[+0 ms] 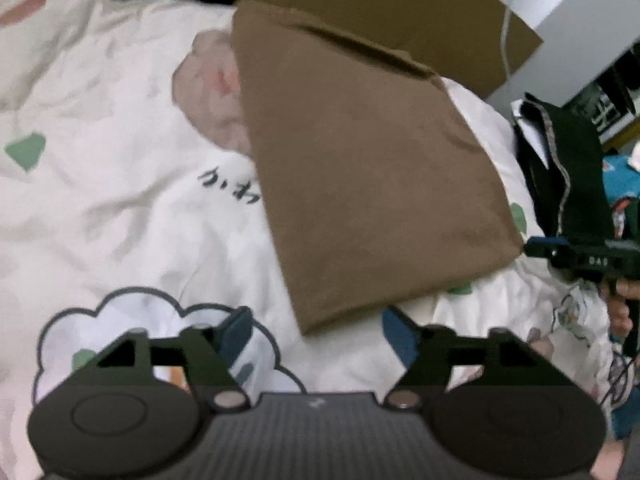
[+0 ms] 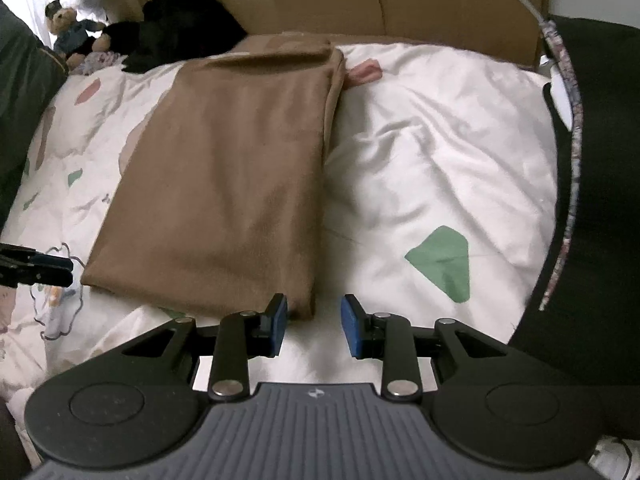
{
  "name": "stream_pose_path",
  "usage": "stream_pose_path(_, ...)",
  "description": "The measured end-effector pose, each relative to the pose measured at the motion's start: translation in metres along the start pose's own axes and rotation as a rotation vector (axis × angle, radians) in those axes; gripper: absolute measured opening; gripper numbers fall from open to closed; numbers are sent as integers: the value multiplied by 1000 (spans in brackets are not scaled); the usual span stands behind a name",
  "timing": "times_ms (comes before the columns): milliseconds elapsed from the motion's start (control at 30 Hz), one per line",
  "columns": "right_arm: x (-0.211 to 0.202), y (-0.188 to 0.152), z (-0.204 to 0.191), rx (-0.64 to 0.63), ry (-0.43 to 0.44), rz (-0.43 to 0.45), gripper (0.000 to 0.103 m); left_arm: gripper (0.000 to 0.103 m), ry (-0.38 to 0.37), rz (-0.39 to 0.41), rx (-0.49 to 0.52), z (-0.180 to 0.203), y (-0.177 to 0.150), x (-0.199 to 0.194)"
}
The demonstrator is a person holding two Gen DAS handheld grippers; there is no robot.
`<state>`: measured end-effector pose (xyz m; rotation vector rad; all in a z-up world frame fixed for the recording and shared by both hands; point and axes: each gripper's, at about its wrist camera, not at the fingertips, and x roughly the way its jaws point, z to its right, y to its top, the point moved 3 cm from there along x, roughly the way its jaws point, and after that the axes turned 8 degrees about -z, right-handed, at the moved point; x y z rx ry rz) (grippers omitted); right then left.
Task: Fold clothes
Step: 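Open both tools and pull them back from the folded shirt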
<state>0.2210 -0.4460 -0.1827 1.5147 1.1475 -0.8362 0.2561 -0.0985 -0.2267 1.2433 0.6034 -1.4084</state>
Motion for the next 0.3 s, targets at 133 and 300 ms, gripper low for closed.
stream_pose_path(133, -9, -1, -3, 8, 10, 19, 34, 94, -18, 44, -6, 7, -4, -18)
stream_pose_path(300, -22, -1, -12, 3, 20, 51, 34, 94, -41, 73, 35, 26, -6, -31)
